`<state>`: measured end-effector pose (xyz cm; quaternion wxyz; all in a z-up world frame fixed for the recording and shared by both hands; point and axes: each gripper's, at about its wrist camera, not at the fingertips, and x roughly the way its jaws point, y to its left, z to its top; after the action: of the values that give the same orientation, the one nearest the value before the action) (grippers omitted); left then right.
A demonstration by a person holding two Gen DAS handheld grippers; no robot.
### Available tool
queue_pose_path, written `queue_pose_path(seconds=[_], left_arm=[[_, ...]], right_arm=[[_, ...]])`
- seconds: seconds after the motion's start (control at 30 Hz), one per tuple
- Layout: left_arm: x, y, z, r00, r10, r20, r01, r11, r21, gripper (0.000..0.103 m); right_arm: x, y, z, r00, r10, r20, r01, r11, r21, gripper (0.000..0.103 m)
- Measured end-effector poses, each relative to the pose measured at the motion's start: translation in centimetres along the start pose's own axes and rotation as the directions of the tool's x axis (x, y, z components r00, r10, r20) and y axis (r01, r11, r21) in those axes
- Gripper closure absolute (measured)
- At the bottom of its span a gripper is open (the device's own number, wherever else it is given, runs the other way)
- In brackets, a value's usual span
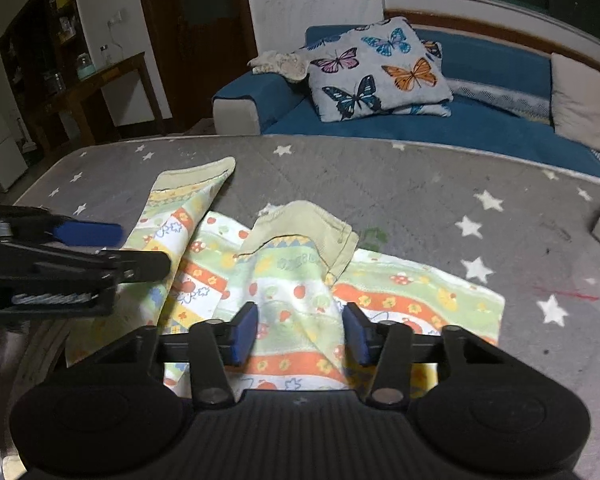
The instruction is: Fold clothes
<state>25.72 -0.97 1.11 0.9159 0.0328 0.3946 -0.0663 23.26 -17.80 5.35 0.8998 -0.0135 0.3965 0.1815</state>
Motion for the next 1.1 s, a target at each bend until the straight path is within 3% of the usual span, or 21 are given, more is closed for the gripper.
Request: queue_pose_path(seconds=[0.07,0.1,0.17,0.23,0.47,0.77,0.93,1.1], left_arm=[[0.5,-0.1,-0.1,1.0,-0.018,-0.013,0.018,1.0,0.008,0.085],[0.5,-0.2,-0.2,1.0,-0.021,-0.009,0.021,1.0,0.011,0.092],[0.2,-0.1,-0.5,1.0,-0.023,0.001,0.023,1.0,0.016,0.1],[-0.4,0.1,-0.7,1.0,-0.015,0.024,0.015,1.0,0.006,0.101],[-5.3,3.0,-2.0,0.992,0.036,0.123,-0.026,0.996,-0.085,0.102],[-13.3,8.0,-8.5,0.977,0.136,0.162,-0.094,0.966,-0.24,0.102],[-17.2,9.1,-14.0,0.978,0.168,0.127,-0.124,0.947,-0.295,0.102],[-20.0,8.7,-18.7,0.978,0.187,0.095,-0.149,0.937,-0.315,0.102]], right_arm=[[-0.1,0.0,-0.2,1.0,0.001,0.004,-0.001,1.0,0.0,0.073],[-0.2,0.0,-0.2,1.0,0.002,0.006,-0.002,1.0,0.001,0.082],[-0.6,-0.2,-0.2,1.0,0.003,0.016,-0.003,1.0,0.013,0.09],[-1.3,-0.5,-0.2,1.0,0.001,0.03,-0.002,1.0,0.028,0.094],[-6.9,-2.5,-1.2,0.99,-0.034,0.137,0.02,0.995,0.102,0.096],[-16.1,-6.7,-5.4,0.96,-0.121,0.253,0.066,0.974,0.216,0.096],[-20.2,-9.0,-10.0,0.953,-0.156,0.26,0.072,0.949,0.306,0.096],[-22.3,-11.7,-15.6,0.96,-0.211,0.184,0.118,0.901,0.418,0.092]])
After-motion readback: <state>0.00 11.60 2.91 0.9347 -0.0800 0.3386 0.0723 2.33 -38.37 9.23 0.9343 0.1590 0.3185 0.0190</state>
